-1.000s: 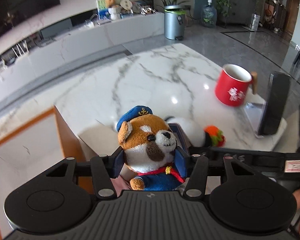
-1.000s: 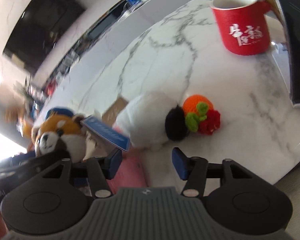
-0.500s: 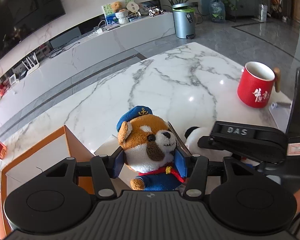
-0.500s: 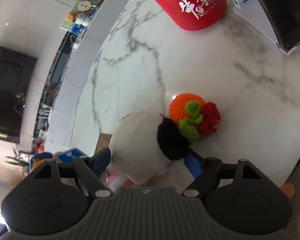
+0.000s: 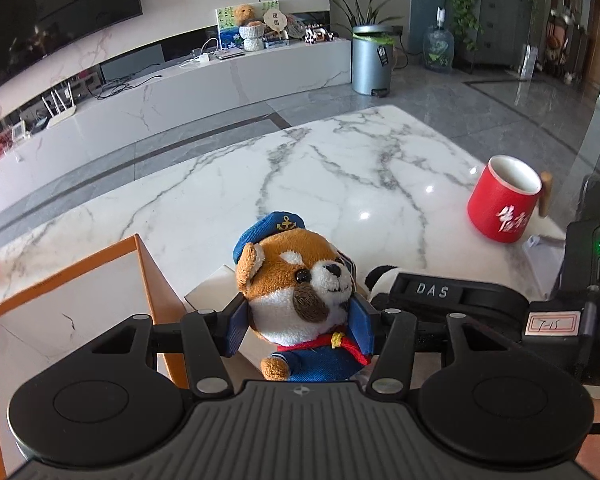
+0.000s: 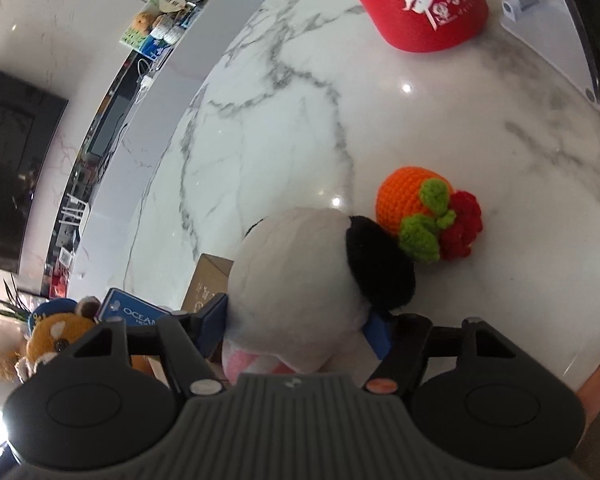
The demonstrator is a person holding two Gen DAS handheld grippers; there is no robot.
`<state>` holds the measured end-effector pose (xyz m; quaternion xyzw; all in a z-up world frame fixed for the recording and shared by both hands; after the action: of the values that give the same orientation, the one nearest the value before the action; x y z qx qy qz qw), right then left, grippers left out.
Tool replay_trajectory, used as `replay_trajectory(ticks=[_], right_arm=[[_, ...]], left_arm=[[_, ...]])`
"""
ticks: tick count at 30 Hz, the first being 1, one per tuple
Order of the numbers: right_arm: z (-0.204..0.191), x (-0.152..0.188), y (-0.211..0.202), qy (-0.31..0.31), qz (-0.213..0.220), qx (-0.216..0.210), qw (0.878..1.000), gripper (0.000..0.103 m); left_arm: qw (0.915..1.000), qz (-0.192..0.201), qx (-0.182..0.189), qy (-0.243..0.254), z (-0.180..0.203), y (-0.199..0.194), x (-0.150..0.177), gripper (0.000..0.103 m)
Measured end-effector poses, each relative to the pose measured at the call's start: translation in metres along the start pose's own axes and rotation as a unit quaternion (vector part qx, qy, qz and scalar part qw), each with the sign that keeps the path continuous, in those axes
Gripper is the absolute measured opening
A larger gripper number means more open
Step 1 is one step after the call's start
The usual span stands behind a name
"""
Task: Organize objects
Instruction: 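Lift the red-panda plush with the left gripper while the right gripper grasps the white plush, then lower both plushes into the orange box and open both grippers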
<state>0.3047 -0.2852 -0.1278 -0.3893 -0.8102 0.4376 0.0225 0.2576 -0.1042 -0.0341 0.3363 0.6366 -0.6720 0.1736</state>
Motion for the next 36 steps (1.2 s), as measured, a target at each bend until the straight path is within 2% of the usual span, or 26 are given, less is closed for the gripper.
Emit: replay_trajectory(ticks=[3, 9, 12, 16, 20, 24, 28, 32, 36], right_arm=[[-0.001, -0.001, -0.016, -0.016, 0.012, -0.004, 1.000, 0.068], [-0.021, 0.001, -0.068, -0.081, 0.064, -0.026, 0.994, 0.068], [-0.040, 0.008, -0.100, -0.128, 0.091, -0.057, 0.986, 0.068], [-0.068, 0.026, -0.139, -0.194, 0.113, -0.115, 0.968, 0.068], [-0.101, 0.056, -0.159, -0.265, 0.098, -0.178, 0.943, 0.069], [-0.133, 0.089, -0.161, -0.345, 0.075, -0.203, 0.913, 0.069], [-0.158, 0.114, -0.145, -0.394, 0.038, -0.195, 0.897, 0.069], [-0.178, 0.135, -0.115, -0.434, 0.000, -0.175, 0.884, 0.069], [-0.191, 0.152, -0.079, -0.463, -0.038, -0.151, 0.872, 0.069]], left_arm=[[0.9997, 0.016, 0.012, -0.013, -0.005, -0.018, -0.002, 0.061], [0.9964, 0.058, 0.047, -0.041, -0.018, -0.071, -0.004, 0.061], [0.9936, 0.080, 0.061, -0.051, -0.029, -0.101, -0.003, 0.061], [0.9912, 0.097, 0.059, -0.068, -0.055, -0.135, 0.003, 0.061], [0.9891, 0.102, 0.050, -0.094, -0.087, -0.155, 0.013, 0.061], [0.9900, 0.099, 0.025, -0.097, -0.112, -0.160, 0.023, 0.061], [0.9907, 0.069, -0.008, -0.117, -0.142, -0.144, 0.038, 0.061], [0.9899, 0.044, -0.015, -0.134, -0.170, -0.128, 0.055, 0.061], [0.9915, 0.027, -0.020, -0.126, -0.185, -0.109, 0.064, 0.061]])
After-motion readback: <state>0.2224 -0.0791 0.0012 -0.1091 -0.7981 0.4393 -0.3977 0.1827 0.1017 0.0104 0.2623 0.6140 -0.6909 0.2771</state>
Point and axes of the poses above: each gripper's, at about its wrist camera, not at the fingertips, and y roughly the way its jaws point, z to its right, x to its underside, the point moved 4 cm from there along y, roughly the way its jaws point, and after that the axes turned 1 degree about -y, right-handed, at the moved point
